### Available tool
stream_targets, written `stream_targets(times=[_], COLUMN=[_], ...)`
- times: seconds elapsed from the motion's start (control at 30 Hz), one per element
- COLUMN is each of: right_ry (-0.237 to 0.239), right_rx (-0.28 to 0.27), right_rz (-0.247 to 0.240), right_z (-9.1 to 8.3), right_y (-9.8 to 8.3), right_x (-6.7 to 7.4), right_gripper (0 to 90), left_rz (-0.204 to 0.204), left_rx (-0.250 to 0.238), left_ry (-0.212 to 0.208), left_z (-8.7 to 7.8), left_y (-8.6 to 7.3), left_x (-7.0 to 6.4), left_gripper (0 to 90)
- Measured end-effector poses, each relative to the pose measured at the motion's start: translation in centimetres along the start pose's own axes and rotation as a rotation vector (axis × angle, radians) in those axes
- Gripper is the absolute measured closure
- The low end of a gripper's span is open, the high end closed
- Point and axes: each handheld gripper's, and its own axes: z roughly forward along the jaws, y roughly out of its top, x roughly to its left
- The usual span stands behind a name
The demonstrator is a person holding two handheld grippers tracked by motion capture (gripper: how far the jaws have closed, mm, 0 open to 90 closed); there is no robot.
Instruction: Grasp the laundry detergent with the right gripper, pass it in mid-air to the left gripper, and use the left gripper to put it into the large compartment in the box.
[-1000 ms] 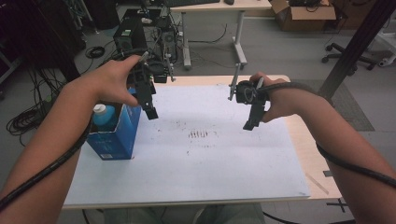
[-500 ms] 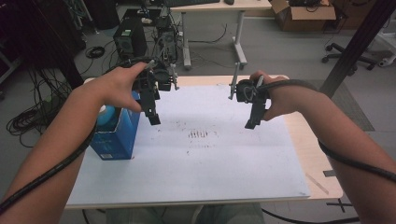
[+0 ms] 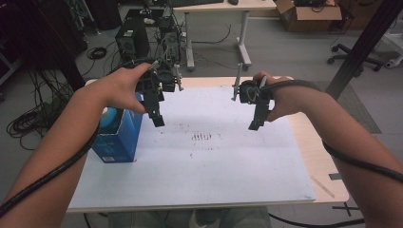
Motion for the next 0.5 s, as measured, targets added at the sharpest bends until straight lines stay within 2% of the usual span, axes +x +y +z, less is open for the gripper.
stream_targets(times=[0.5], right_ry=[0.001], right_rx=[-0.003], right_rz=[0.010], right_z=[-0.02], right_y=[-0.40], right_x=[-0.33], right_gripper=[0.4], left_rz=[0.007], left_rx=[-0.006], left_ry=[-0.001], left_z=[-0.07], left_y=[0.15], left_x=[0.13], left_gripper=[0.1])
